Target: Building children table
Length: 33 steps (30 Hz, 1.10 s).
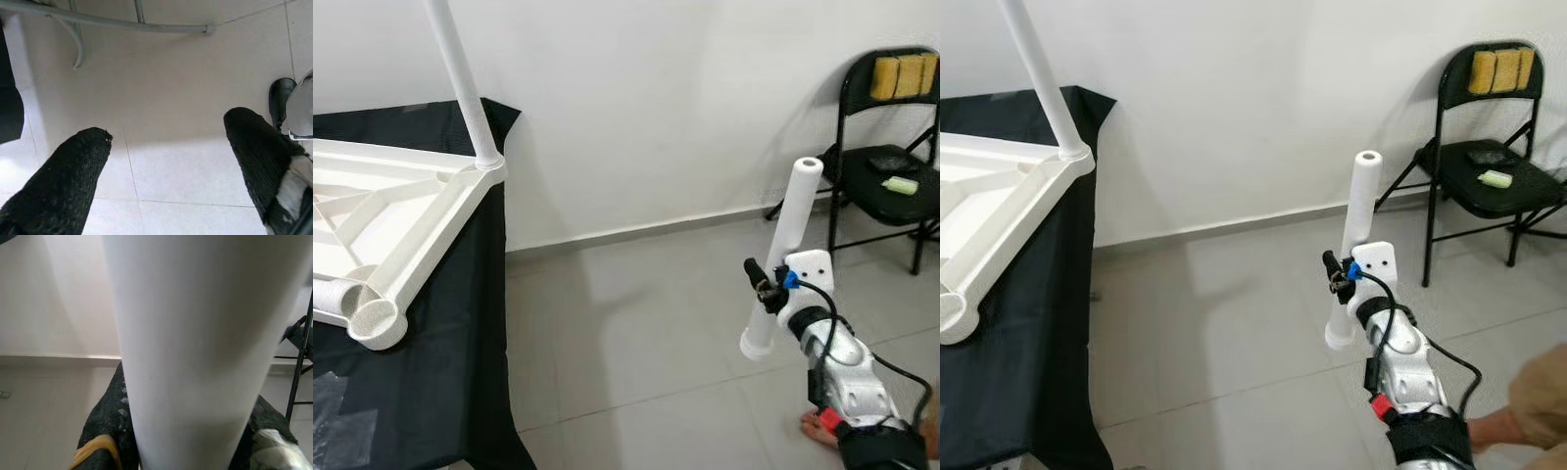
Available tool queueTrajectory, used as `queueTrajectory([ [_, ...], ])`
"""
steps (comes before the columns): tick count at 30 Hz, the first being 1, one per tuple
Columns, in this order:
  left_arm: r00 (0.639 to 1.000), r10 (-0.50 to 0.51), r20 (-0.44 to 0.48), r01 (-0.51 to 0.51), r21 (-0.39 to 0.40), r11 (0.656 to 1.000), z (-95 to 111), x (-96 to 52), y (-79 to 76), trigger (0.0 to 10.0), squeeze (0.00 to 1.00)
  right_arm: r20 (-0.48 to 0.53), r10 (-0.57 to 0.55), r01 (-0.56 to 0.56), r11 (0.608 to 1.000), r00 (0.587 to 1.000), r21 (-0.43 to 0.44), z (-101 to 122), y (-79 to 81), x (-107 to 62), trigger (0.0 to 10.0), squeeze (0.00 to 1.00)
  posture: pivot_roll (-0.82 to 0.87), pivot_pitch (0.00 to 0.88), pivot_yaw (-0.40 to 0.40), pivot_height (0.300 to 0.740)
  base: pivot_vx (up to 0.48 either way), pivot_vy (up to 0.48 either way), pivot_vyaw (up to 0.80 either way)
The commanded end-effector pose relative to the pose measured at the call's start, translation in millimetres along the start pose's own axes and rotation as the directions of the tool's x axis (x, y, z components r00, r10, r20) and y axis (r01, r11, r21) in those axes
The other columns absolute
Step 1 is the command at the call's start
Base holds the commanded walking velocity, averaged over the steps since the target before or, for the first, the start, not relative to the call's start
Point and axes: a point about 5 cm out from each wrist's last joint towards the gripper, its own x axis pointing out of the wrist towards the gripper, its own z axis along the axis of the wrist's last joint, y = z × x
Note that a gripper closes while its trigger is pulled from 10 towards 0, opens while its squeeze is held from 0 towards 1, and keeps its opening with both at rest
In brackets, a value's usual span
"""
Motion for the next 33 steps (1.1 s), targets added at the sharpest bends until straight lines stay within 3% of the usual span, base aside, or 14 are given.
queueTrajectory([
  [1, 0.999, 0.034, 0.003, -0.034, -0.008, 0.999, -2, 0.2, 6.3, 10.0, 0.0, -0.017, -0.007, 0.007, 1.0, 1.0, 0.008, -3, -1.0, -0.1, 10.0, 0.0, 0.11, 0.08, -0.036, 0.74, 0.0, 0.0, 0.0],
  [10, 0.999, 0.027, -0.035, -0.028, -0.038, 0.999, -6, 2.3, 3.3, 10.0, 0.0, -0.027, 0.0, 0.001, 1.0, 1.0, 0.02, -1, -0.7, 3.7, 10.0, 0.0, 0.1, 0.09, -0.044, 0.74, 0.0, 0.0, 0.0],
  [26, 0.998, 0.025, -0.061, -0.028, -0.042, 0.999, -13, 1.5, 2.0, 10.0, 0.0, -0.035, -0.027, 0.028, 1.0, 0.999, 0.009, -1, -5.0, 3.7, 10.0, 0.0, 0.1, 0.107, -0.043, 0.74, -0.262, 0.369, 0.0],
  [33, 0.999, 0.037, 0.008, -0.037, -0.037, 0.999, 0, -0.3, 6.8, 10.0, 0.0, -0.038, -0.025, 0.026, 1.0, 0.999, 0.014, -4, -2.7, 1.1, 10.0, 0.0, 0.11, 0.114, -0.035, 0.74, -0.034, 0.036, 0.0],
])
